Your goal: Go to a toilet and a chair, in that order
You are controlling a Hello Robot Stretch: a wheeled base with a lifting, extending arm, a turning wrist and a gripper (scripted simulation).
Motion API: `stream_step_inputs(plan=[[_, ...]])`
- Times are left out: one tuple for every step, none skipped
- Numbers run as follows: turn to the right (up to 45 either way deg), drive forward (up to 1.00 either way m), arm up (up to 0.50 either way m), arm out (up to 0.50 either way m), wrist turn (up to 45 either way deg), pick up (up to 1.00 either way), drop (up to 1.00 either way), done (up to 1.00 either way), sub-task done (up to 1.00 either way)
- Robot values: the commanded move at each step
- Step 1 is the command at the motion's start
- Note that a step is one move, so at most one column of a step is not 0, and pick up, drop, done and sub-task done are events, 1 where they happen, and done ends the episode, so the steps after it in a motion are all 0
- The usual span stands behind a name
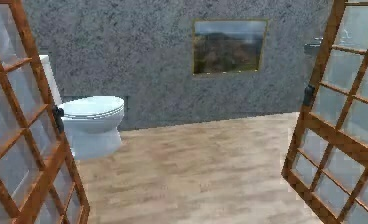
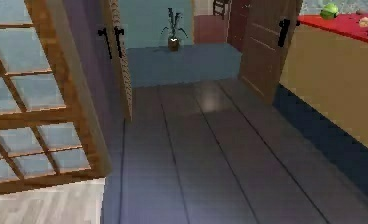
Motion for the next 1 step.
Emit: stream_step_inputs(plan=[[0.0, 1.0, 0.0, 0.0, 0.0, 0.0, 0.0, 0.0, 0.0]])
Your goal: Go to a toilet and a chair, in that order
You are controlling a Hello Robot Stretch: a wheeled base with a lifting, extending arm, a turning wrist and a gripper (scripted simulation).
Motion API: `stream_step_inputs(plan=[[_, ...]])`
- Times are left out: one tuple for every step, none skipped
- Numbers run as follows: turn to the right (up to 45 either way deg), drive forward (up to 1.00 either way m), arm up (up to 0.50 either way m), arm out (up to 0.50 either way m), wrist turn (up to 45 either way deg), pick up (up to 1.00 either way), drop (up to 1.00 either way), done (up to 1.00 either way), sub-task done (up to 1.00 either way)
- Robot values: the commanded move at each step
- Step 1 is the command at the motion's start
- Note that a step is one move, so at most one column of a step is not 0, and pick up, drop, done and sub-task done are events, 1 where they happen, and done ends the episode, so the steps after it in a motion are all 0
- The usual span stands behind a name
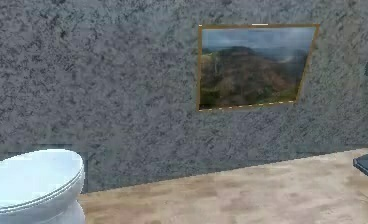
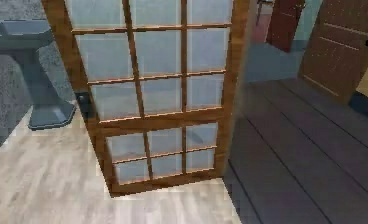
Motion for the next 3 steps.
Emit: stream_step_inputs(plan=[[-27.0, 0.0, 0.0, 0.0, 0.0, 0.0, 0.0, 0.0, 0.0], [0.0, 0.05, 0.0, 0.0, 0.0, 0.0, 0.0, 0.0, 0.0], [-24.0, 0.0, 0.0, 0.0, 0.0, 0.0, 0.0, 0.0, 0.0]])
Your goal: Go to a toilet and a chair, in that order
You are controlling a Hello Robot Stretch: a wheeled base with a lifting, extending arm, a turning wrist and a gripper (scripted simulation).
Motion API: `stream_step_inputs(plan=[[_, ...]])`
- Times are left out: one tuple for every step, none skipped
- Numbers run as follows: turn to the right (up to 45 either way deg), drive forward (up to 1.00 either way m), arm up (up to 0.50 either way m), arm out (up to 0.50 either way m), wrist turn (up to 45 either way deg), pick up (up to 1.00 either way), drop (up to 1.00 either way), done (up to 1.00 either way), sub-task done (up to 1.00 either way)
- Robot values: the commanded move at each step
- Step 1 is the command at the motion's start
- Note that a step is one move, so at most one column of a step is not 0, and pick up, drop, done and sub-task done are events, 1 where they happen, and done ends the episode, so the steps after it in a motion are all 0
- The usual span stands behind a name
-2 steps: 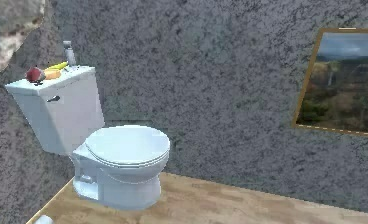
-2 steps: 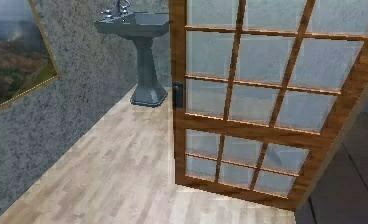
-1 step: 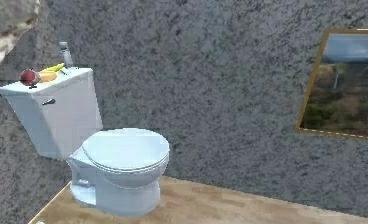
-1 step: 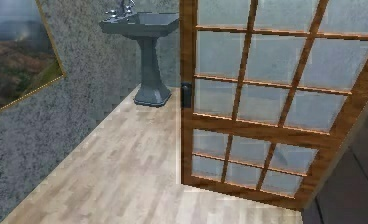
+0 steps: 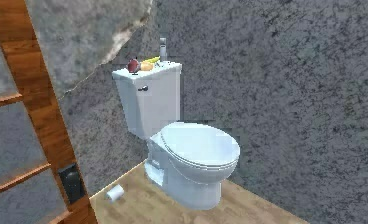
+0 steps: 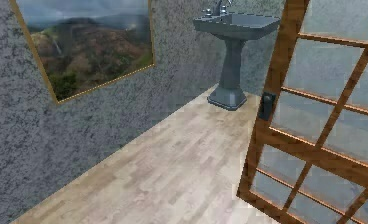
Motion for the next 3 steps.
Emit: stream_step_inputs(plan=[[0.0, 0.0, 0.0, 0.0, 0.0, 0.0, 0.0, 0.0, 1.0], [-45.0, 0.0, 0.0, 0.0, 0.0, 0.0, 0.0, 0.0, 0.0], [-45.0, 0.0, 0.0, 0.0, 0.0, 0.0, 0.0, 0.0, 0.0]])
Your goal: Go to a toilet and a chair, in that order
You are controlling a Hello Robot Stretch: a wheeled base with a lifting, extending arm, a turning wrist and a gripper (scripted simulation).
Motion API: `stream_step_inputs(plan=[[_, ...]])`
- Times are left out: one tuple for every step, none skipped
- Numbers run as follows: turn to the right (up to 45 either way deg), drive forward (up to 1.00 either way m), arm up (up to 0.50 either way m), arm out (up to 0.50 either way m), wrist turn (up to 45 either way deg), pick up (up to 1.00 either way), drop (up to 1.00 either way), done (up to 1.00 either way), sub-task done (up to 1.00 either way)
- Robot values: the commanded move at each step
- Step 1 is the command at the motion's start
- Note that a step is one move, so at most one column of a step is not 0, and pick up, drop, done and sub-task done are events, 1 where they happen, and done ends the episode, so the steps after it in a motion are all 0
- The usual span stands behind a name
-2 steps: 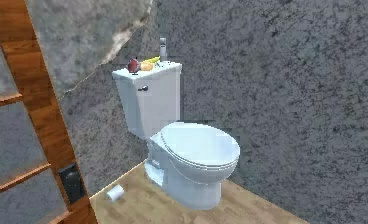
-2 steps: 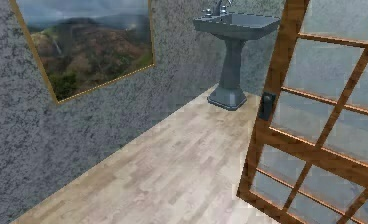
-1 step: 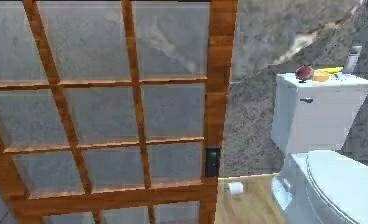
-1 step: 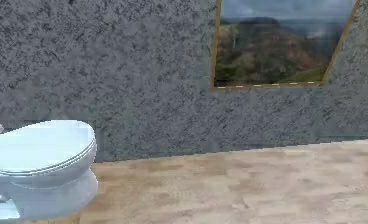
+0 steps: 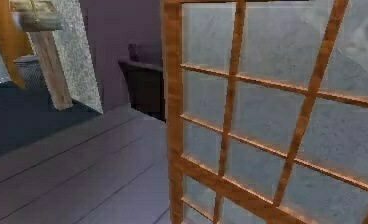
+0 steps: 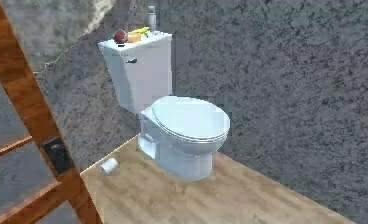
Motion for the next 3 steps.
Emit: stream_step_inputs(plan=[[-45.0, 0.0, 0.0, 0.0, 0.0, 0.0, 0.0, 0.0, 0.0], [-30.0, 0.0, 0.0, 0.0, 0.0, 0.0, 0.0, 0.0, 0.0], [0.0, 1.0, 0.0, 0.0, 0.0, 0.0, 0.0, 0.0, 0.0]])
